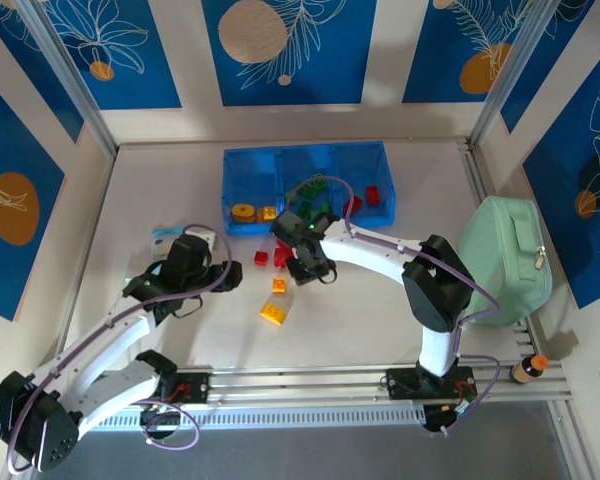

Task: Sort the legos into containers by color
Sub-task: Pick up the lego from the center of the table, then place the lego in the container.

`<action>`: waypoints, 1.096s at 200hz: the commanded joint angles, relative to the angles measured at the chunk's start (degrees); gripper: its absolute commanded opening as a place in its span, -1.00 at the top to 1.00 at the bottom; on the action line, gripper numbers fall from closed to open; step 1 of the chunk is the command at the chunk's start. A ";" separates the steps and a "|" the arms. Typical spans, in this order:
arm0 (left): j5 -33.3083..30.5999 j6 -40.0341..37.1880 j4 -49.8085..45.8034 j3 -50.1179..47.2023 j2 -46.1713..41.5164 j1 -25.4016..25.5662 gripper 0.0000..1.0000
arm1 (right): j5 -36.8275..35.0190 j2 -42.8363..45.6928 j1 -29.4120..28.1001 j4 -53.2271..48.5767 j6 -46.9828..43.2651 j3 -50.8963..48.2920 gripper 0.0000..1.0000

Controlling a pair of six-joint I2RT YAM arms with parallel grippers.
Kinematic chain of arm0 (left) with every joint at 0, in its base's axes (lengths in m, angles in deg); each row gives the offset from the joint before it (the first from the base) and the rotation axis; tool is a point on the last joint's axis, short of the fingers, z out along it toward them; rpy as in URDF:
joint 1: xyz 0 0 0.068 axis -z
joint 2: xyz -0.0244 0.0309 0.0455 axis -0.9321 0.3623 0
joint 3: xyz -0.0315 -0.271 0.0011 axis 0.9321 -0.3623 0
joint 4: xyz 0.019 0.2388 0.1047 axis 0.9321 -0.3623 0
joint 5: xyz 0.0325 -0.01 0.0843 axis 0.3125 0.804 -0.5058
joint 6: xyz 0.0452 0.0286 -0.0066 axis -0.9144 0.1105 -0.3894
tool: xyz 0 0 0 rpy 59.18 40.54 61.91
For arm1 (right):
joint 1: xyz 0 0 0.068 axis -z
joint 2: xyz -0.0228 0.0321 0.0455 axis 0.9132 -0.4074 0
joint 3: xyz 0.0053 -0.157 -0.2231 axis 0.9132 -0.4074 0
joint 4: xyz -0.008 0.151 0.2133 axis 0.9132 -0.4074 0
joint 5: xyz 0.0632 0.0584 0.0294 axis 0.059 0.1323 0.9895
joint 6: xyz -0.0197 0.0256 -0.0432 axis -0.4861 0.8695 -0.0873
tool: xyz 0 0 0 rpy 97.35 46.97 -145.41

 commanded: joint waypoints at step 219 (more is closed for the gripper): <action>-1.72 3.51 -5.53 0.12 -3.38 15.67 -0.50 | 1.04 -10.60 7.56 -2.25 -3.31 36.50 -0.75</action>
